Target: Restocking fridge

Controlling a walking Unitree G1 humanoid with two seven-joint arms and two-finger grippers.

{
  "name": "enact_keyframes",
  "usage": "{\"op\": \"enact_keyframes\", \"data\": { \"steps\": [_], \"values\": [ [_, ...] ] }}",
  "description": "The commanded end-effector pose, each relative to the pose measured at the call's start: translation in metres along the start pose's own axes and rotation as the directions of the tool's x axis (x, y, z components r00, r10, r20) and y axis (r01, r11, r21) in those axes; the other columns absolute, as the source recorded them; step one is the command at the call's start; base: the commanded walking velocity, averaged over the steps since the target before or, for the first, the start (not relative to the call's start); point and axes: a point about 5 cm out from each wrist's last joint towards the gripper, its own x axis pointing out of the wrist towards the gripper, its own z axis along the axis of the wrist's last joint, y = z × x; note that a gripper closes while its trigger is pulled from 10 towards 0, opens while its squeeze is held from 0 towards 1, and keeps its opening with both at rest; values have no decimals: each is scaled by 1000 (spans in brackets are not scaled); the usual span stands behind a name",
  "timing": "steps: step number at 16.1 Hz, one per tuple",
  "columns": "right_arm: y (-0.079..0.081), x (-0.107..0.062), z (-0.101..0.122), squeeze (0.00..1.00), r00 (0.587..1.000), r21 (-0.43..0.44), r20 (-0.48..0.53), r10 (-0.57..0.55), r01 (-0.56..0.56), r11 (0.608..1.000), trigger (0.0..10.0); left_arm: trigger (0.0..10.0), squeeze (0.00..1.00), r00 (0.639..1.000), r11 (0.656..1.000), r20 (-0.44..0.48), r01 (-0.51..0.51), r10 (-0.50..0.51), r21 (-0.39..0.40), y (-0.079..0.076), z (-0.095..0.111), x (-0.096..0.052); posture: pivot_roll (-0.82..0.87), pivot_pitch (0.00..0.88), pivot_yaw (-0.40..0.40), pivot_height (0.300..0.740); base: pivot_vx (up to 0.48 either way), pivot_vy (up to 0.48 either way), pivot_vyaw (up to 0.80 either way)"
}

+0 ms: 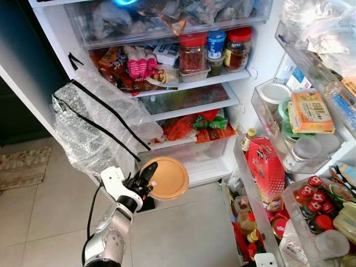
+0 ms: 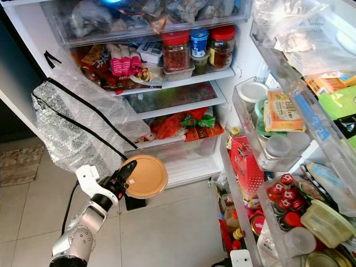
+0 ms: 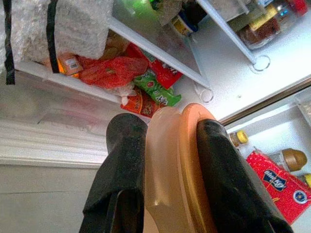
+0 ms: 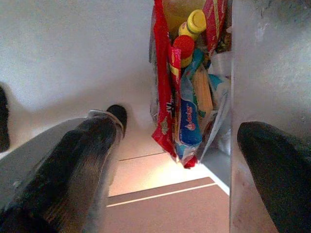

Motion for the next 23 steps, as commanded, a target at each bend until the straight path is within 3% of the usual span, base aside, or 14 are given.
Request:
{"op": "enact_keyframes", "data": {
  "steps": [1, 8, 11, 14, 17, 23],
  "values": [
    [-15, -1, -7, 0, 998, -19, -11, -65, 65, 998, 10000, 10000, 0, 1000, 1000, 0, -8, 8, -7, 0, 1, -3, -13, 138, 34, 740, 0, 0, 0],
    [-36, -4, -16, 0, 990, -40, -36, -134, 133, 990, 10000, 10000, 0, 1000, 1000, -8, 6, -6, 2, -5, 5, -2, -8, 151, 37, 740, 0, 0, 0],
    [-26, -3, -13, 0, 996, -13, -33, -81, 81, 997, 10000, 10000, 0, 1000, 1000, -9, 12, -12, -2, -8, 5, -1, -10, 153, 35, 740, 0, 0, 0],
    [4, -2, -7, 0, 999, 32, -18, 48, -47, 998, 10000, 10000, 0, 999, 999, -15, 36, -36, 7, -14, 4, 2, -3, 153, 33, 740, 0, 0, 0],
    [16, -2, -4, 0, 994, 30, -12, 111, -111, 993, 10000, 10000, 0, 999, 999, -14, 46, -46, 1, -16, 5, 3, -6, 153, 31, 740, 0, 0, 0],
    [10, -2, -6, 0, 995, 67, -20, 94, -92, 993, 10000, 10000, 0, 998, 998, -18, 61, -61, 7, -19, 5, 4, -6, 154, 31, 740, 41, 0, 0]
  ]
}}
